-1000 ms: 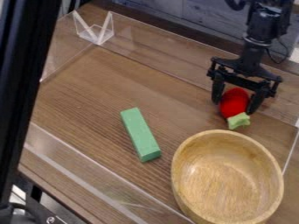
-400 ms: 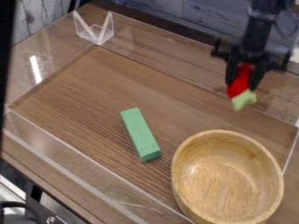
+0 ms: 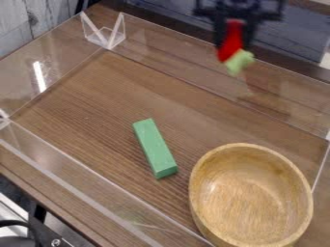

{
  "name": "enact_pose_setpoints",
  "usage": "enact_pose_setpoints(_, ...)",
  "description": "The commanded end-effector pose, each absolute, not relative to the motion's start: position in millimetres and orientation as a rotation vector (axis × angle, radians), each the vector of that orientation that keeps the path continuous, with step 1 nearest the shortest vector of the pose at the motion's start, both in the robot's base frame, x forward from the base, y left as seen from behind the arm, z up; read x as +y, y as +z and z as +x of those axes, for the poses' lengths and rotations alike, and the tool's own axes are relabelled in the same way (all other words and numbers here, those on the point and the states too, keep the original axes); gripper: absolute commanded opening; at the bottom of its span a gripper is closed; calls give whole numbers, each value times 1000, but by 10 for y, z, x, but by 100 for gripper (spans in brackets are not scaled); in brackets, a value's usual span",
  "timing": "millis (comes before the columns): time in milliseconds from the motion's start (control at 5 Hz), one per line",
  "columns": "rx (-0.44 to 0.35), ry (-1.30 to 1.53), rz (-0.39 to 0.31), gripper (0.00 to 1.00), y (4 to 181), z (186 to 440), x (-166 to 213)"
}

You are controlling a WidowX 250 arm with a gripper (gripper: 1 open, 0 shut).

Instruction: Move the red object to the left side of the table

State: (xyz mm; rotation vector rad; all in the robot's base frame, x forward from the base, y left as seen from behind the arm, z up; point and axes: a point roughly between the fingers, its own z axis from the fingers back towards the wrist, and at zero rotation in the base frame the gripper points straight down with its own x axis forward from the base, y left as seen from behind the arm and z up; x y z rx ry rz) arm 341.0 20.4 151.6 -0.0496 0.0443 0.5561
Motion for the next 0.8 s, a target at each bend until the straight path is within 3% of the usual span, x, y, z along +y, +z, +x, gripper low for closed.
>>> enact_pose_setpoints(0,-30,655,-63,0,1677,3257,625)
enact_pose_setpoints(200,-35,768,-63,0,1558,3115,1021)
enact_pose_setpoints(600,-45,1059,-51,0,1546,2837,1509)
